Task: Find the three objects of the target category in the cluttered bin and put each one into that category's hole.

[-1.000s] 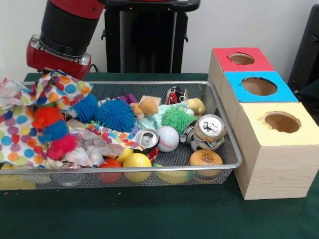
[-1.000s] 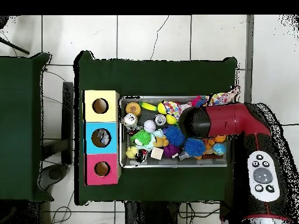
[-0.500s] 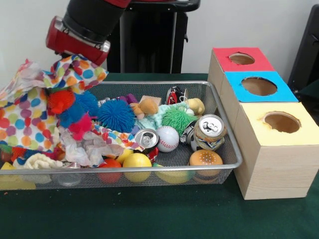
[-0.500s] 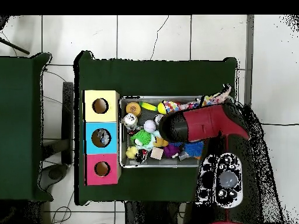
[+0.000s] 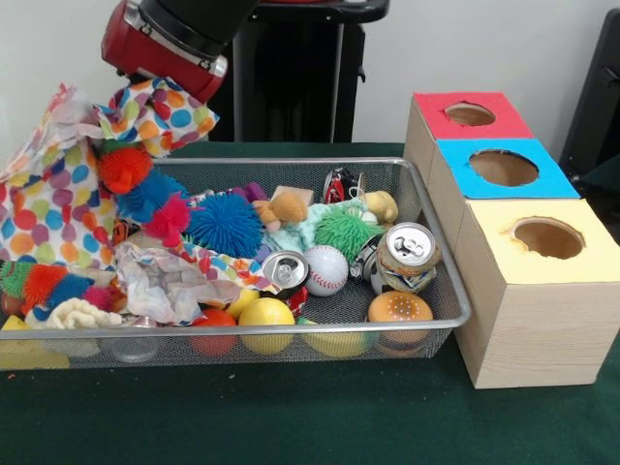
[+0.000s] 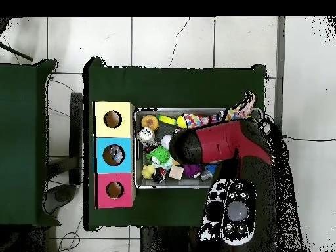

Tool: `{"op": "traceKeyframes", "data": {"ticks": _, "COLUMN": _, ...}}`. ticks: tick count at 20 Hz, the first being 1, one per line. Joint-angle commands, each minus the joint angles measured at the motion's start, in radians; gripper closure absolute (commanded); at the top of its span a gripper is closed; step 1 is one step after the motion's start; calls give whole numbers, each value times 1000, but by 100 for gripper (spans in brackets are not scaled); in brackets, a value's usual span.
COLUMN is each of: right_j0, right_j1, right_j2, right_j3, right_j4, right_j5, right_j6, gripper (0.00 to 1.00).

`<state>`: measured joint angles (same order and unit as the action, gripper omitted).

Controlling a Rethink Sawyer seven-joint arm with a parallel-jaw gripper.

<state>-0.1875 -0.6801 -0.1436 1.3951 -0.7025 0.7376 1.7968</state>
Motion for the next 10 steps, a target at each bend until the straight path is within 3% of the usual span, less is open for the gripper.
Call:
{"op": "traceKeyframes", "data": {"ticks": 1, "right_j0": 16, "right_j1": 20, "right_j2": -49, "right_j3": 28, "right_j4": 36, "right_j5": 16, "right_j6": 238, "gripper": 100}}
{"op": "traceKeyframes", "data": {"ticks": 10, "right_j0": 65, "right_j1": 43, "right_j2": -75, "right_j3": 0, "right_j4": 48, "right_j5": 63, "right_j6": 196, "gripper": 100}}
